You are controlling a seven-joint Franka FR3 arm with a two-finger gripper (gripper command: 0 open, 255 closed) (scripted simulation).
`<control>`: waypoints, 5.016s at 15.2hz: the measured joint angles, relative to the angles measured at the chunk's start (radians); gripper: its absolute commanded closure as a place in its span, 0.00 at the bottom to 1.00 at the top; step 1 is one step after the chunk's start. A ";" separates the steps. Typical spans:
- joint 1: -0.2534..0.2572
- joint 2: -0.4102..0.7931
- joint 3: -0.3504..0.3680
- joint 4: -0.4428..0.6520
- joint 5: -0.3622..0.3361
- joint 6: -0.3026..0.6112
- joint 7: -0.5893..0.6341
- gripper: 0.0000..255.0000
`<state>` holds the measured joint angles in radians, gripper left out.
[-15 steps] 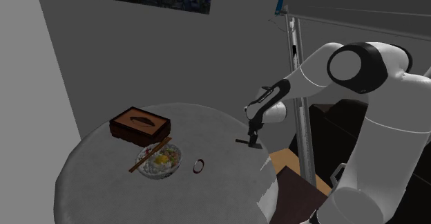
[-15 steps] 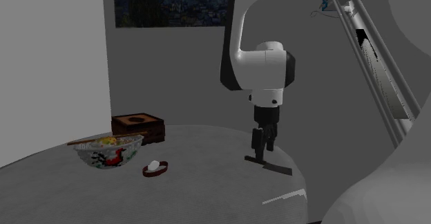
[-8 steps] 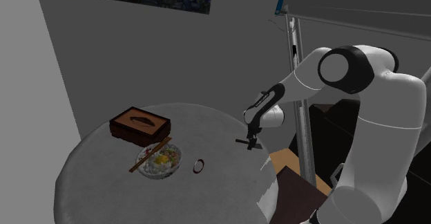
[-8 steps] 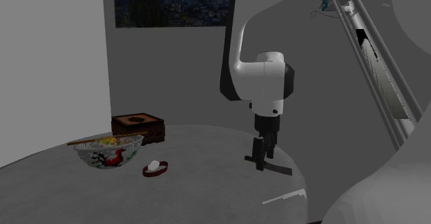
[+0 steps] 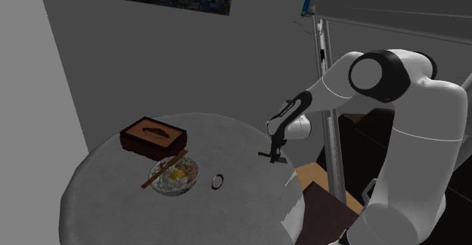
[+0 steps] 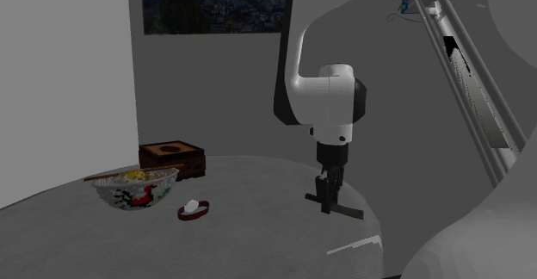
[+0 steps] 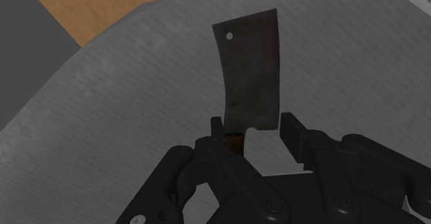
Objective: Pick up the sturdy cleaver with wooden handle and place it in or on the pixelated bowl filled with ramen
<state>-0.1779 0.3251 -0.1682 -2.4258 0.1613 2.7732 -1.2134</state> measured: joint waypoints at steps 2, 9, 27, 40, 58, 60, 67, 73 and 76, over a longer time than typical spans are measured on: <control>0.000 -0.001 0.000 -0.001 0.000 0.001 0.000 1.00; 0.005 -0.014 -0.007 -0.002 -0.008 -0.009 0.008 1.00; 0.039 -0.247 -0.059 -0.002 -0.125 -0.235 0.092 1.00; 0.039 -0.381 -0.062 0.045 -0.175 -0.411 0.128 1.00; 0.248 -0.318 0.173 0.150 -0.178 -0.456 0.572 1.00; 0.269 -0.295 0.193 0.184 -0.181 -0.468 0.615 1.00; 0.352 -0.187 0.262 0.331 -0.202 -0.511 0.779 1.00; 0.435 -0.068 0.308 0.499 -0.233 -0.564 0.920 1.00; 0.474 0.010 0.321 0.614 -0.250 -0.605 0.976 1.00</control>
<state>0.2964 0.3346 0.1528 -1.8113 -0.0888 2.1685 -0.2375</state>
